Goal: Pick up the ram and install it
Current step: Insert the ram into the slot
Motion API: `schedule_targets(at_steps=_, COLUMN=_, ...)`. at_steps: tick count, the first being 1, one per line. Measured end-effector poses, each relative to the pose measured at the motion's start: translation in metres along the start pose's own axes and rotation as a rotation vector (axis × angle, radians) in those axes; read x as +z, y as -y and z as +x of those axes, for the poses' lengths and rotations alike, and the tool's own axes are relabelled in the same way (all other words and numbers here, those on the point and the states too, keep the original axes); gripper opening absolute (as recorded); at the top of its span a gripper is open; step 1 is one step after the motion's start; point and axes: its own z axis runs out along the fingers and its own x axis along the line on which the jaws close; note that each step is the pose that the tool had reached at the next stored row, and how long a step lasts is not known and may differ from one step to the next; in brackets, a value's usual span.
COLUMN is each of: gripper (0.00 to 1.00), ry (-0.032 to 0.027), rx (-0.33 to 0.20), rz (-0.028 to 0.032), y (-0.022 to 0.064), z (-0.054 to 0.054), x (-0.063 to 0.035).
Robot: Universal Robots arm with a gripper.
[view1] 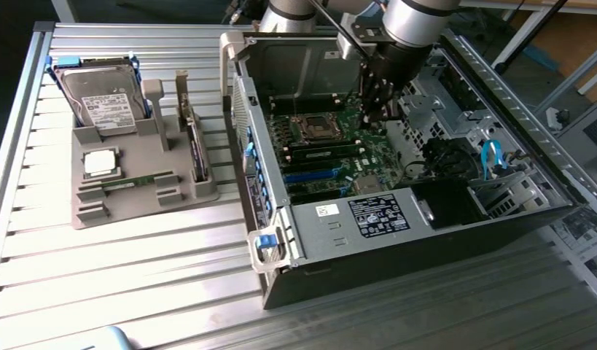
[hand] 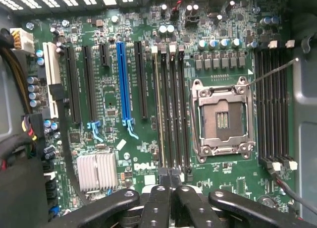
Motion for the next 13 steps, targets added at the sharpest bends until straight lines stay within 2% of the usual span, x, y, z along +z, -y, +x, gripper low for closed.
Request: schedule_targets(at_steps=13, gripper=0.11, ry=-0.0011, rx=0.000, rz=-0.0116, y=0.0232, z=-0.002, x=0.0001)
